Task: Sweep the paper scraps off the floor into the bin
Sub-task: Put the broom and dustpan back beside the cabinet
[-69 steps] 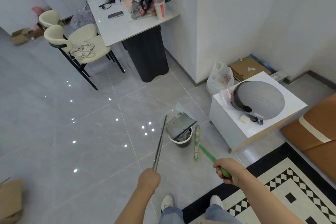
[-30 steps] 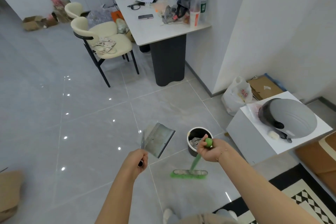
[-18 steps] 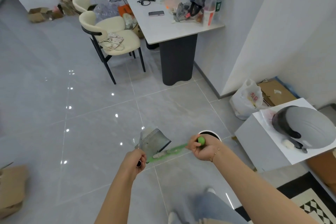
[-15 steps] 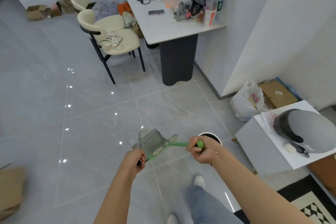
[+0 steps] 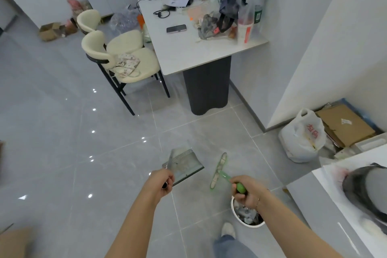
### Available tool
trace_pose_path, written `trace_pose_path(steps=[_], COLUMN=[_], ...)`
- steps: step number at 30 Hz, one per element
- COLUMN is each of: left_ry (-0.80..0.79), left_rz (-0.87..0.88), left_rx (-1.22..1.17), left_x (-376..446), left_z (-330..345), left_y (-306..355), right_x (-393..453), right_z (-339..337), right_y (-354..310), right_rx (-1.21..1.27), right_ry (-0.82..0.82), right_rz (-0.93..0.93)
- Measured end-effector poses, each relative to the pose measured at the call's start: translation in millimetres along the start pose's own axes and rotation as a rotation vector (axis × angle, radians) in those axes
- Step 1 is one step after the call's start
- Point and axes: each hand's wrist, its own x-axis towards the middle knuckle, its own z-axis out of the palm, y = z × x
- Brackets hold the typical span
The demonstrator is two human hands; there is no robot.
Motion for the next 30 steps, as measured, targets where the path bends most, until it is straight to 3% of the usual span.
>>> trace_pose_path(steps=[8, 15, 22, 30], left_ry=[-0.131, -0.282, -0.427, -0.569], left_rz=[-0.016, -0.019, -0.090, -0.094], left_rx=[0.081, 0.309, 0.618, 0.870], left_x=[53.9, 116.6, 192.8, 256.7], left_z=[97.2, 197.9, 320.6, 469.4], left_y=[85.1, 151.7, 228.7, 294.6], right_x=[22.0, 46.9, 75.1, 120.4], right_z=[-37.8, -64.0, -89.3, -100.5], right_y=[-91.5, -156.7, -227.3, -297.1], right_rx=[0.071, 0.056, -0.076, -0.012], right_ry=[0.106, 0.258, 0.420, 0.550], right_rz=[-0.096, -0.138, 0.002, 0.102])
